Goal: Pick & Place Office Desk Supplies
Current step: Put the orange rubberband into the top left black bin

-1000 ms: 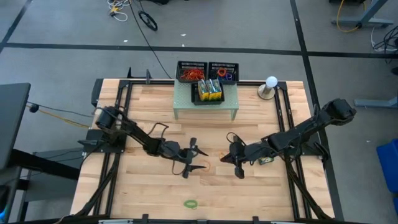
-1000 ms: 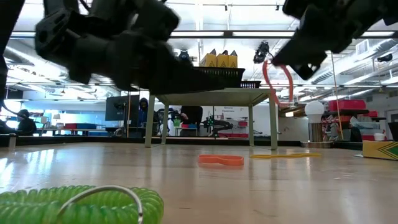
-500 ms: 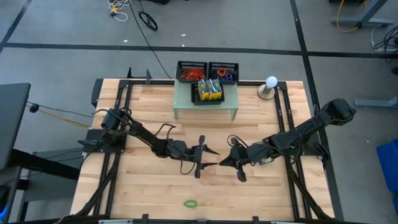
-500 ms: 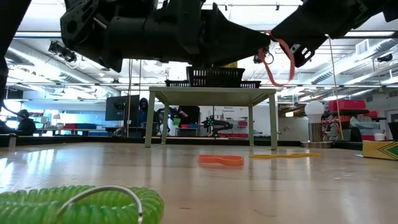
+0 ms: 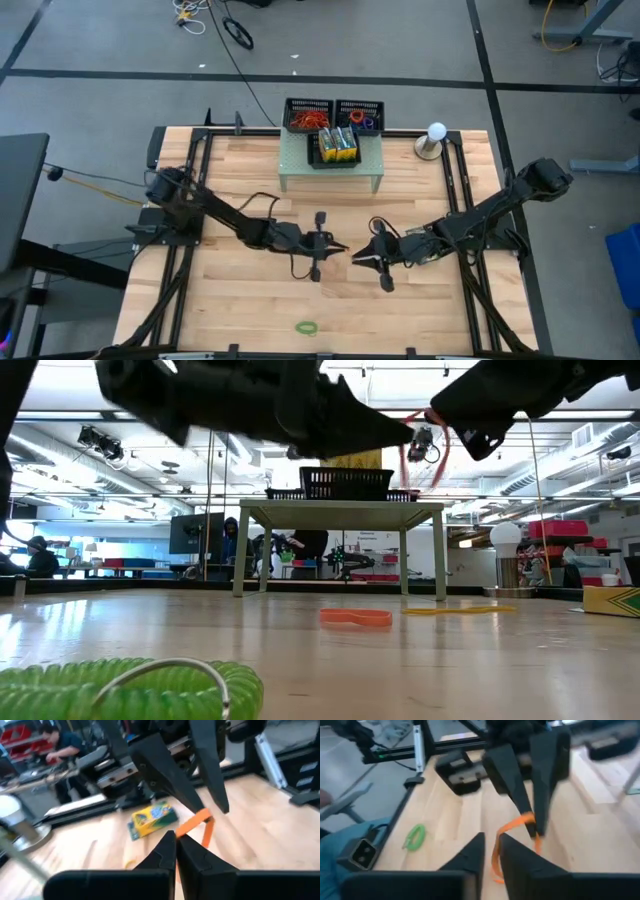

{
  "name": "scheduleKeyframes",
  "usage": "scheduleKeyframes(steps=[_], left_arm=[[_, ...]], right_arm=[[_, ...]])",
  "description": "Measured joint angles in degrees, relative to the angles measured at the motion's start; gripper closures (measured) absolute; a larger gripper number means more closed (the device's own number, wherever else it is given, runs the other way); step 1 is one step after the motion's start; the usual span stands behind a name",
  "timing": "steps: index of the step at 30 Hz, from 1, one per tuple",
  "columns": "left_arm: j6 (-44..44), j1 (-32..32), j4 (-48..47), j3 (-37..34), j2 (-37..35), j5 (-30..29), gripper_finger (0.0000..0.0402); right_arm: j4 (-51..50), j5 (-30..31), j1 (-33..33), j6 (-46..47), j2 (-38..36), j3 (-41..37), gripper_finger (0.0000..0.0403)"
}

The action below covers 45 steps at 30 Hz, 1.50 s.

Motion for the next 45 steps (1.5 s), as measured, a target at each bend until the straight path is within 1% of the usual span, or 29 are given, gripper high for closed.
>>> scheduleKeyframes(steps=[3, 6, 8, 10, 13, 14, 16, 19, 20, 22, 24, 26, 28, 30, 33, 37, 39, 42, 45], left_arm=[[-0.67, -0.73, -9.68, -0.03, -5.66, -4.35, 0.0396], [-2.19, -1.07, -18.72, 0.01, -12.83, -9.39, 0.0396], [-3.71, -1.00, -25.60, 0.00, -17.97, -13.60, 0.0396], [-4.46, -0.40, -31.88, -0.02, -23.32, -17.26, 0.0396], [-3.23, 2.55, -39.72, 0.01, -31.21, -22.69, 0.0396], [-3.17, 4.61, -41.07, 0.04, -33.64, -23.23, 0.0397], [-2.79, 9.64, -42.06, 0.09, -37.45, -21.94, 0.0397], [-2.56, 19.90, -43.51, 1.20, -41.17, -15.89, 0.0397], [-3.33, 23.64, -44.81, 2.41, -41.39, -13.03, 0.0397], [-4.90, 30.78, -46.76, 4.99, -40.97, -5.45, 0.0397], [-6.59, 37.02, -46.70, 8.10, -38.84, 2.11, 0.0398], [-8.04, 42.08, -46.94, 10.97, -35.78, 8.16, 0.0398], [-9.23, 45.83, -47.43, 13.95, -32.11, 11.20, 0.0398], [-9.52, 48.59, -48.74, 16.71, -28.33, 12.82, 0.0398], [-9.46, 51.76, -50.88, 20.30, -23.07, 14.43, 0.0397], [-8.96, 54.37, -54.74, 24.09, -17.12, 14.54, 0.0396], [-8.88, 55.18, -55.43, 24.91, -15.10, 14.28, 0.0393], [-7.15, 55.45, -55.74, 25.16, -13.59, 13.89, 0.0376], [-5.23, 54.90, -57.09, 25.18, -13.53, 13.91, 0.0343]], right_arm=[[-0.83, 3.53, 0.92, -0.07, 0.00, 0.00, 0.0300], [-2.65, 6.15, 1.21, -0.17, 0.00, 0.00, 0.0264], [-3.72, 7.01, 1.18, -0.14, 0.00, 0.00, 0.0248], [-4.43, 7.48, 1.12, -0.13, 0.00, 0.00, 0.0241], [-4.47, 7.45, 1.16, -0.19, 0.00, -0.24, 0.0248], [-4.53, 7.45, 1.16, -0.27, 0.00, -0.32, 0.0256], [-4.60, 7.45, 1.15, -0.85, 0.00, -0.47, 0.0279], [-4.58, 7.96, 1.05, -1.58, 0.00, -0.48, 0.0324], [-4.58, 8.23, 1.02, -1.68, 0.00, -0.49, 0.0340], [-4.58, 8.76, 0.95, -1.68, 0.00, -0.50, 0.0371], [-4.58, 9.16, 0.92, -1.70, 0.00, -0.50, 0.0393], [-4.58, 9.44, 0.92, -1.70, 0.00, -0.50, 0.0396], [-4.58, 9.44, 0.95, -1.69, 0.00, -0.50, 0.0388], [-4.69, 9.44, 0.95, -1.70, 0.00, -0.50, 0.0381], [-5.41, 9.44, 0.95, -1.70, 0.00, -0.53, 0.0381], [-6.57, 9.46, 0.94, -2.60, 0.00, -0.55, 0.0393], [-7.06, 9.44, 0.95, -2.86, 0.00, -0.55, 0.0396], [-7.09, 9.44, 0.95, -3.18, 0.00, -0.55, 0.0396], [-7.10, 9.46, 0.95, -3.18, 0.00, -0.55, 0.0389]])
